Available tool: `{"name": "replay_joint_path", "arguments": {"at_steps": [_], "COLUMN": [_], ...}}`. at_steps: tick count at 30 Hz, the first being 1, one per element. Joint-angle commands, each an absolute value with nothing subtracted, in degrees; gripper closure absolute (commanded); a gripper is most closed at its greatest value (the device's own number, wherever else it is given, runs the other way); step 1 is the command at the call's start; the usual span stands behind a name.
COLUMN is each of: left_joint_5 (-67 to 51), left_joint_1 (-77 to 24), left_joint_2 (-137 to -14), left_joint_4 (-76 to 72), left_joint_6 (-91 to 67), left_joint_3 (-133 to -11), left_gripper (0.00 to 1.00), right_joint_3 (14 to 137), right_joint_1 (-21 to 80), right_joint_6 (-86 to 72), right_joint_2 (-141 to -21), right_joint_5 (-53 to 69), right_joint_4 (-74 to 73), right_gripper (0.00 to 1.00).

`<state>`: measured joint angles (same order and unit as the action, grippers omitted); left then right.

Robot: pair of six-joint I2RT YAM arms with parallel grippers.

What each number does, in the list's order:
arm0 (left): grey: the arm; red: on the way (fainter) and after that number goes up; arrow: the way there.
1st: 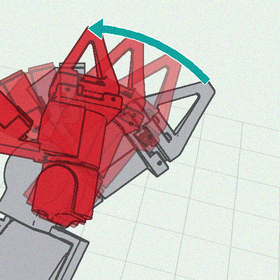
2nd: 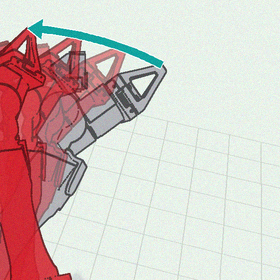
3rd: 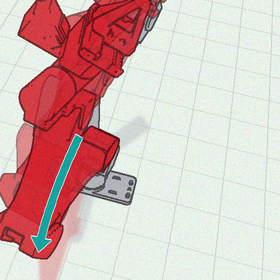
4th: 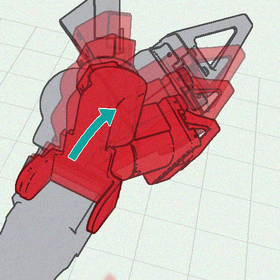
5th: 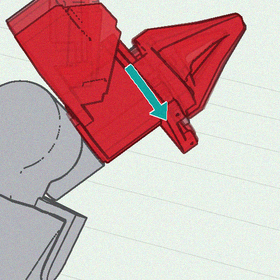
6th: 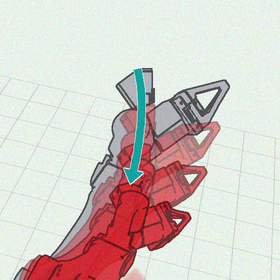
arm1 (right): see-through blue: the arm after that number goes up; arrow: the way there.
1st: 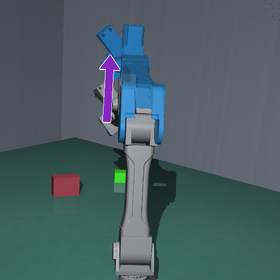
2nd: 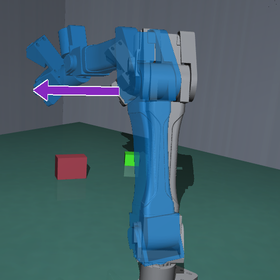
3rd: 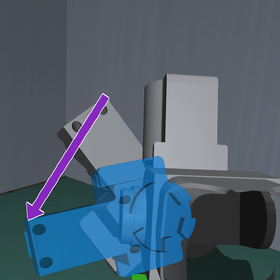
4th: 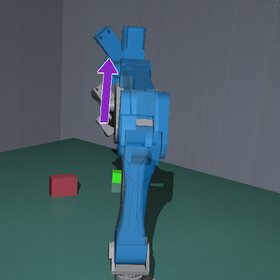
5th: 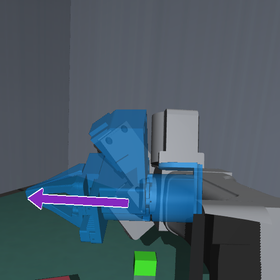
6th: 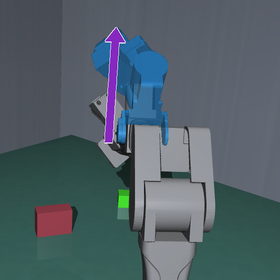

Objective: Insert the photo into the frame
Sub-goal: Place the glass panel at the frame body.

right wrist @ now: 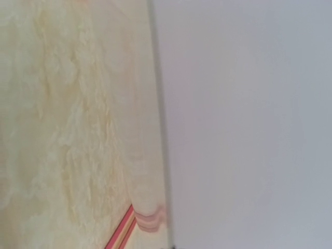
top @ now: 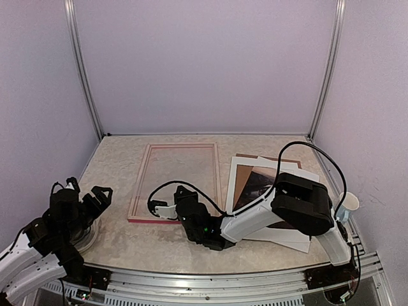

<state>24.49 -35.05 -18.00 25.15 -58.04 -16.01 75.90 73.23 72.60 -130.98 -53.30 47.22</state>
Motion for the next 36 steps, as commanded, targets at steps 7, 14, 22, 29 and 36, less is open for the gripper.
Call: {"name": "replay_joint_path", "arguments": {"at_steps": [7, 14, 22, 29, 36], "left_joint_5": [25.7, 25.7, 25.8, 25.6, 25.7], "left_joint_1": [-34.8, -34.7, -34.7, -34.7, -34.7], "left_joint_2": [-18.7, -19.3, -19.4, -19.6, -19.6], "left_joint_4": [25.1, 24.8, 24.8, 24.7, 25.0], "left_joint_6": [-58.0, -57.9, -57.8, -57.8, -57.6], "left_joint_3": [-16.6, -16.7, -16.9, -17.0, -17.4], "left_gripper": [0.01, 0.01, 0.01, 0.01, 0.01], "right_joint_3": [73.4, 73.8, 74.9, 76.4, 77.0], "right_joint_1": [74.0, 74.7, 74.8, 73.9, 73.5], "right_joint_6": [69.6, 69.2, 68.2, 67.7, 67.9], "right_joint_2": [-128.0, -128.0, -128.6, -130.9, -132.1], "right_joint_5": [-51.9, -52.2, -54.0, -55.4, -55.0], "right_joint_4": [45.5, 45.1, 43.0, 43.9, 44.7], "right_gripper": [1.0, 1.0, 1.0, 1.0, 0.99]}}
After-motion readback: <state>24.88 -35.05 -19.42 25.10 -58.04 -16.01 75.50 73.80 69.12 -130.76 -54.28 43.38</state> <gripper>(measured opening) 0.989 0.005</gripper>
